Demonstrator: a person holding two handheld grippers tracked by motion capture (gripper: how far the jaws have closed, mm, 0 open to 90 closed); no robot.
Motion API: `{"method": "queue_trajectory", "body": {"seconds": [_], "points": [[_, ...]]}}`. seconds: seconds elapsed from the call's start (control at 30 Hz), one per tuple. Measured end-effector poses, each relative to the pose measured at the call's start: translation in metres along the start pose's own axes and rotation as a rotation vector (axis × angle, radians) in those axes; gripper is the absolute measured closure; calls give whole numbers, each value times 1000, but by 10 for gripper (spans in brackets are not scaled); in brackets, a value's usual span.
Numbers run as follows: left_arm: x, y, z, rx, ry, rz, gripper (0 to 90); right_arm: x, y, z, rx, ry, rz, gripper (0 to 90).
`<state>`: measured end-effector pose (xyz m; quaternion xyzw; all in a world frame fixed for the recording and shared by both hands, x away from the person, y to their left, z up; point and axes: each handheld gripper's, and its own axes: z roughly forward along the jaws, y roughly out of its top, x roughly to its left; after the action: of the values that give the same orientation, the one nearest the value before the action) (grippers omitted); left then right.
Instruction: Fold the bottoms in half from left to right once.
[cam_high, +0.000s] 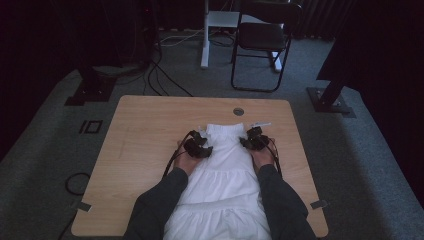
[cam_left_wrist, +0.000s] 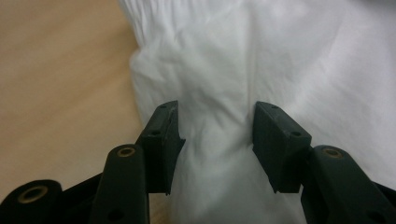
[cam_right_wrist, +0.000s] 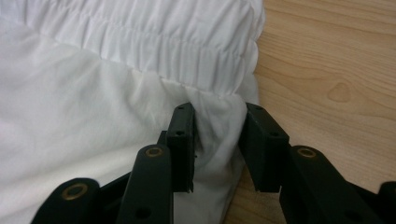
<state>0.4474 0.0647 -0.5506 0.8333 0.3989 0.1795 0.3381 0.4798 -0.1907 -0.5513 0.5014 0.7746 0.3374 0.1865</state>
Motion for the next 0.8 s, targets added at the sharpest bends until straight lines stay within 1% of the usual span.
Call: {"method": "queue_trajectory", "body": {"seconds": [0.03, 0.07, 0.1, 0.13, 0.2, 0.23, 0.27, 0.3, 0.33, 0.4, 0.43, 0.53, 0.67, 0.8], "points": [[0, -3, -2, -1, -4, -1, 544, 1, -2, -1, -5, -1, 1, 651], [0, -5, -5, -1, -3, 6, 554, 2, -3, -2, -9, -2, 0, 651], [0, -5, -5, -1, -3, 6, 558, 3, -5, -3, -9, -2, -2, 651], [-1, -12, -12, 9, -11, 4, 567, 5, -7, -5, -5, -1, -4, 651], [-6, -21, -22, 8, -19, 14, 574, 10, -12, -11, 6, 7, -11, 649], [-6, -21, -22, 8, -19, 14, 575, 10, -12, -11, 6, 7, -11, 649], [-6, -21, -22, 8, -19, 14, 575, 13, -16, -15, 10, 15, -15, 649], [-12, -36, -35, 12, -31, 21, 576, 20, -26, -24, 10, 30, -22, 646], [-15, -44, -42, 7, -38, 26, 578, 23, -29, -26, 11, 35, -28, 646], [-21, -53, -52, 6, -45, 34, 578, 33, -39, -36, 25, 53, -52, 639], [-25, -60, -57, 5, -49, 37, 578, 36, -42, -40, 29, 59, -54, 637], [-31, -70, -68, 11, -56, 47, 578, 46, -53, -49, 28, 70, -76, 635], [-39, -80, -76, 2, -58, 50, 578, 55, -59, -53, 24, 77, -91, 633], [-40, -81, -77, -2, -58, 47, 578, 55, -59, -52, 18, 82, -86, 632]]}}
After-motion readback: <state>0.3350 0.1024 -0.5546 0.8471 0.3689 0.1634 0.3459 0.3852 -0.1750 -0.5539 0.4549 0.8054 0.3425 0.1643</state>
